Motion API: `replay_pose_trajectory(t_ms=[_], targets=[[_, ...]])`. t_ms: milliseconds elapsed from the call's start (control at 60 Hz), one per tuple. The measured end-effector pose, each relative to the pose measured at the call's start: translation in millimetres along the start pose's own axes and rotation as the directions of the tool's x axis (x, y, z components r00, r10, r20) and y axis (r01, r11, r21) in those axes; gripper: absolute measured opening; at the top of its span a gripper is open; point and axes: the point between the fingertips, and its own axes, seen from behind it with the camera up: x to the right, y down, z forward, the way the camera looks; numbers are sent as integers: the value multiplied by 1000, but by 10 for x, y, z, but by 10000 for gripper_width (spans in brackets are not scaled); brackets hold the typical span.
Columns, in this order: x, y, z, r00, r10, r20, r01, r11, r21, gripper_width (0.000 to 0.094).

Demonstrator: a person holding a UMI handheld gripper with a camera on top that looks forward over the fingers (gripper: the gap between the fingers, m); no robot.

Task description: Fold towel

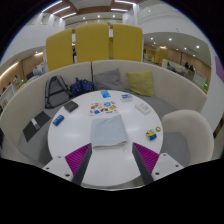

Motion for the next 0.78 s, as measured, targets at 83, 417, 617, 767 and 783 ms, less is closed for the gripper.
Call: replay_pose_trajectory(t_ms=[83,417,617,767,783], targets=[[-87,62,-494,1000,5,-29,-4,1000,18,855],[-435,496,-2050,998,12,-63,-9,999,42,869],[-461,633,-2418,996,6,-89,-1,998,58,868],[-497,686,-2503,996,2,-86,3,998,60,868],[-507,696,-2510,997,4,-83,1,998,60,869]])
